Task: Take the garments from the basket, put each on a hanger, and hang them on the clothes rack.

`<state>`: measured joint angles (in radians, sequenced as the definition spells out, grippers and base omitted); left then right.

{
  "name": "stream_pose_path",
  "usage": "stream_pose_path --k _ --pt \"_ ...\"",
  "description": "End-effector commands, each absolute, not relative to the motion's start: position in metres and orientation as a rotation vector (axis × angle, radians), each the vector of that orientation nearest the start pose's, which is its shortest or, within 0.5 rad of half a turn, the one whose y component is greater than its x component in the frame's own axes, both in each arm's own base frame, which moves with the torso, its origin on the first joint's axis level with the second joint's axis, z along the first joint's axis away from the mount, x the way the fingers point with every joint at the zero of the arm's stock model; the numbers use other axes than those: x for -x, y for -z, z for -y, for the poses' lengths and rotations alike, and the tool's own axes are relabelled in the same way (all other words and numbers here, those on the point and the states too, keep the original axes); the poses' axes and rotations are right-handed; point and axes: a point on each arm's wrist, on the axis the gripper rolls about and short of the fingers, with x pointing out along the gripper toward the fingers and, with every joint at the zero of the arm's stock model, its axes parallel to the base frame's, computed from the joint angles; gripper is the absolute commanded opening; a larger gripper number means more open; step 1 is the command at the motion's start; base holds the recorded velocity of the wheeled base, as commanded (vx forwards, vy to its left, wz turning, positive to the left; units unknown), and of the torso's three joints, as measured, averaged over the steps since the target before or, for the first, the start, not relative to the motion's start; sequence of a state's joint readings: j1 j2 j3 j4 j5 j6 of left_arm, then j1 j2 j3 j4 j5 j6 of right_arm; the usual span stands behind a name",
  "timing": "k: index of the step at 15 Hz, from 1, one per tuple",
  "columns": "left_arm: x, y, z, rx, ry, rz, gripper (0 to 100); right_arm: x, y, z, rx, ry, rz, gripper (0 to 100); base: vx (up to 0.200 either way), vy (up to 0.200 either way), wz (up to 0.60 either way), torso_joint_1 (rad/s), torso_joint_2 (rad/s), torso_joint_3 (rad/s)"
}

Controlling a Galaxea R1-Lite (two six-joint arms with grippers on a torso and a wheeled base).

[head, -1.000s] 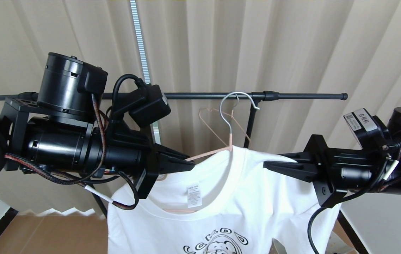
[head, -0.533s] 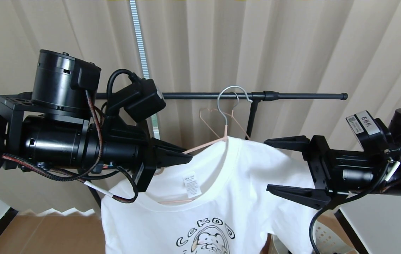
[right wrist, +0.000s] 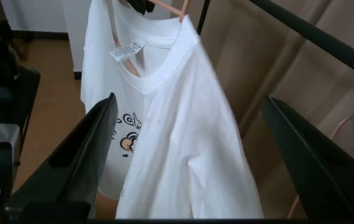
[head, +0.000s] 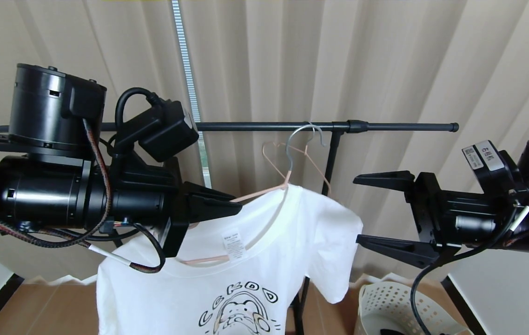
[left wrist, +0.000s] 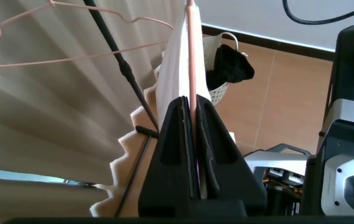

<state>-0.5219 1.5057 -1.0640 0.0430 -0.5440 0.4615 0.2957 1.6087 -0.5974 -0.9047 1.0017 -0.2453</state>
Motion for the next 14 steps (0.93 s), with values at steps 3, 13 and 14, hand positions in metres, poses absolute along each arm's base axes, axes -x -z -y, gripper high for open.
stream_pose_path --k 3,13,14 --pt "-0.218 -0.242 0.134 -0.402 1.121 -0.231 0 -0.250 -0.179 -0.091 0.167 -1.284 0.041 100 0.000 0.000 0.00 0.000 0.00 0.000" --pt "-0.210 -0.257 0.117 -0.401 1.062 -0.143 0 -0.294 -0.147 -0.077 0.155 -1.206 -0.044 100 0.000 0.000 0.00 0.000 0.00 0.000" --pt "-0.209 -0.258 0.115 -0.401 1.056 -0.135 0 -0.297 -0.145 -0.076 0.160 -1.202 -0.046 100 0.000 0.000 0.00 0.000 0.00 0.000"
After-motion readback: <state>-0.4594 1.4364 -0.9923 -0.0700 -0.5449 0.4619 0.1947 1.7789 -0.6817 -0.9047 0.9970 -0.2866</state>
